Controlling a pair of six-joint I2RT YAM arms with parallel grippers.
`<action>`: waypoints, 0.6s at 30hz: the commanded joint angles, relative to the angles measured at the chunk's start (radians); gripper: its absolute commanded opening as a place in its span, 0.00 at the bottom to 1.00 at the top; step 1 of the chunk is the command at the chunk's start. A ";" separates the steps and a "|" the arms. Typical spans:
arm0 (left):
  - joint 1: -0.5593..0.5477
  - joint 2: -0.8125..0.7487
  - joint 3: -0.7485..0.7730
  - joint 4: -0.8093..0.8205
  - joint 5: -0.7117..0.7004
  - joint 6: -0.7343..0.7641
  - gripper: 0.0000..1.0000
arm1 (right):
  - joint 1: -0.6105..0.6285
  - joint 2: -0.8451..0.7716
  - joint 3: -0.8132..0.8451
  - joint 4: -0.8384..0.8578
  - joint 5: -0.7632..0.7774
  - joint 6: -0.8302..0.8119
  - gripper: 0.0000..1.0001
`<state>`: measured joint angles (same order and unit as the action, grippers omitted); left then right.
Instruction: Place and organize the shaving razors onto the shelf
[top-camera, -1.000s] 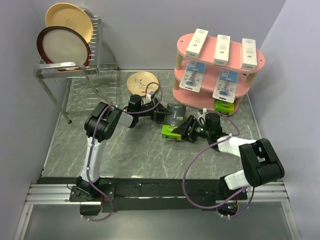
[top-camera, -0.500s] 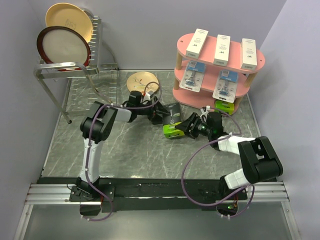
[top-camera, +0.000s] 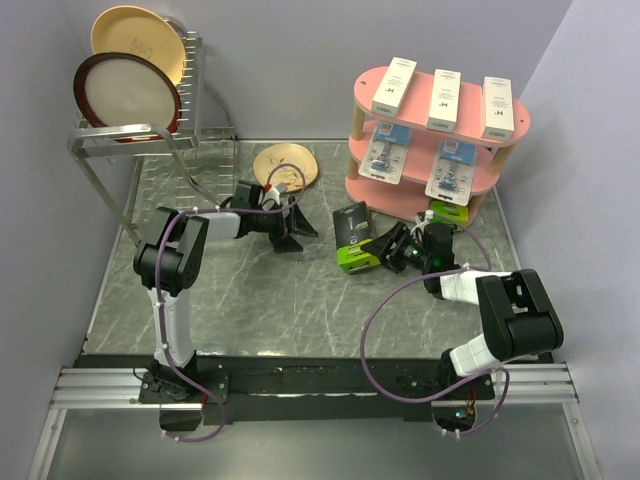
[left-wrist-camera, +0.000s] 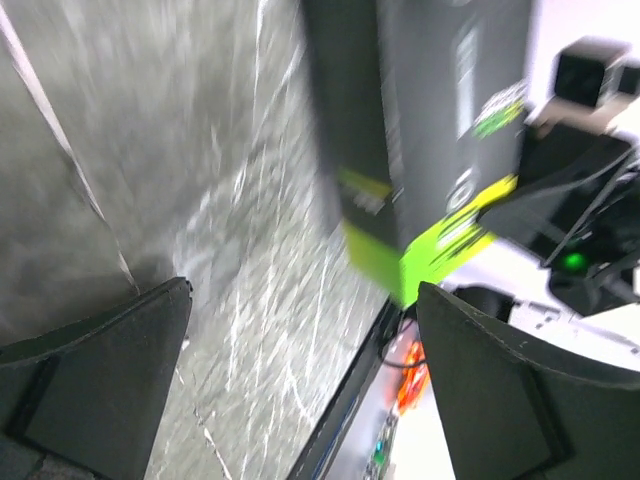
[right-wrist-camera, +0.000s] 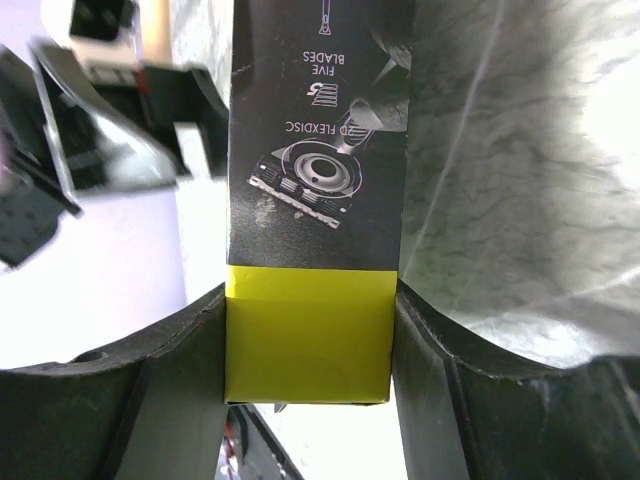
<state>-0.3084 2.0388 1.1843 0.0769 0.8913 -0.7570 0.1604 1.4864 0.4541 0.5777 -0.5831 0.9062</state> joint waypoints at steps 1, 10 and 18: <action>-0.040 -0.072 -0.035 -0.052 0.009 0.081 0.99 | -0.041 -0.072 -0.003 0.145 0.009 0.062 0.43; -0.092 -0.077 -0.026 -0.316 -0.058 0.369 1.00 | -0.087 -0.041 0.032 0.228 -0.021 0.109 0.42; -0.098 -0.016 0.046 -0.387 -0.046 0.389 0.99 | -0.131 -0.026 0.058 0.229 0.008 0.161 0.43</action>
<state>-0.4046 1.9900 1.1893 -0.2405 0.8856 -0.4297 0.0525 1.4700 0.4480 0.6655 -0.5758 1.0256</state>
